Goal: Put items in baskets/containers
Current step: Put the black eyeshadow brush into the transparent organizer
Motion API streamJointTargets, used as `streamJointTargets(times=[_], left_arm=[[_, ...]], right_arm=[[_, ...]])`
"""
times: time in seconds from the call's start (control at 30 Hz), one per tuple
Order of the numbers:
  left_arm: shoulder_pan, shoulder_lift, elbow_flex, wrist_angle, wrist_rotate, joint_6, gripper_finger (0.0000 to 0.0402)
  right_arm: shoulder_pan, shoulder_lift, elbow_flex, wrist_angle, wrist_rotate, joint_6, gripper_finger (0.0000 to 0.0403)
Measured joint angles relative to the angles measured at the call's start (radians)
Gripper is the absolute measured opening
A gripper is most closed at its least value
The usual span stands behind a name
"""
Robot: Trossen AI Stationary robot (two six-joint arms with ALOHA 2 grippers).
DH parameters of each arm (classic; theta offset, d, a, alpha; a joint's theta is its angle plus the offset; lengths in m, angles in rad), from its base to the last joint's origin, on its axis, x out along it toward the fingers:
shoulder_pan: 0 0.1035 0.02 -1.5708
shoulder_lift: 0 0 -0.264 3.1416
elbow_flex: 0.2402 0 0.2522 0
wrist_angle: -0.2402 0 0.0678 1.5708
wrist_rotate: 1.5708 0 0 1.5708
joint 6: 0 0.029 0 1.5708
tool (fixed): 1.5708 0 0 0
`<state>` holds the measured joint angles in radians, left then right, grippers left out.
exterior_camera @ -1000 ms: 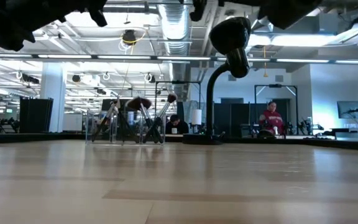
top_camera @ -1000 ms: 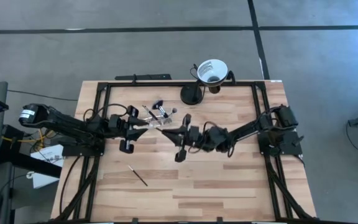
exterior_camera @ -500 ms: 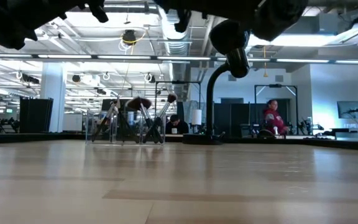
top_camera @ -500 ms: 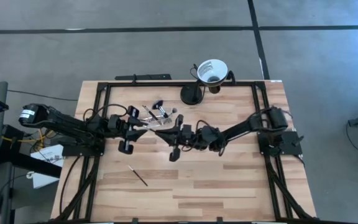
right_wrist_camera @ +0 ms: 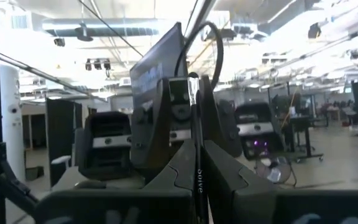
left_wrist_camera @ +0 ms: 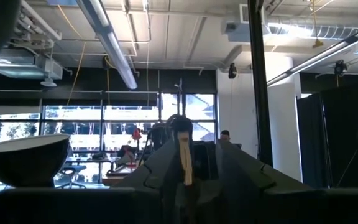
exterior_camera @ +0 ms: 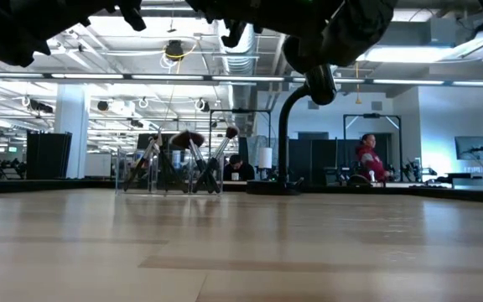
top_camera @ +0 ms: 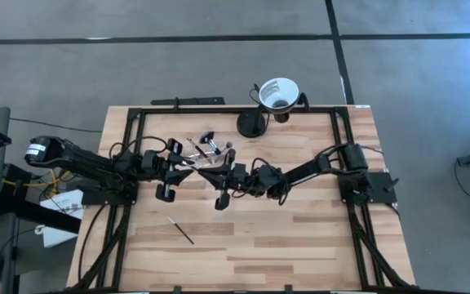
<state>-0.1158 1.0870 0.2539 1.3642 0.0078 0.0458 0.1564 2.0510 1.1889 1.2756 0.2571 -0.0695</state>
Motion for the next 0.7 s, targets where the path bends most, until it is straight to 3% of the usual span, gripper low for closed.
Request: streamJointTargets(times=[0.27,0.53,0.7], left_arm=[[0.000,0.000,0.000,0.005,0.000,0.001,0.0097],[-0.001,0.000,0.000,0.008,0.004,-0.003,0.0017],[-0.001,0.001,0.000,0.008,0.004,-0.002,0.0024]], right_arm=[[0.014,-0.001,0.000,0.013,0.003,-0.028,0.0008],[0.014,-0.002,0.000,0.002,0.003,-0.029,0.0008],[0.013,-0.004,0.001,-0.013,0.005,-0.036,0.0019]])
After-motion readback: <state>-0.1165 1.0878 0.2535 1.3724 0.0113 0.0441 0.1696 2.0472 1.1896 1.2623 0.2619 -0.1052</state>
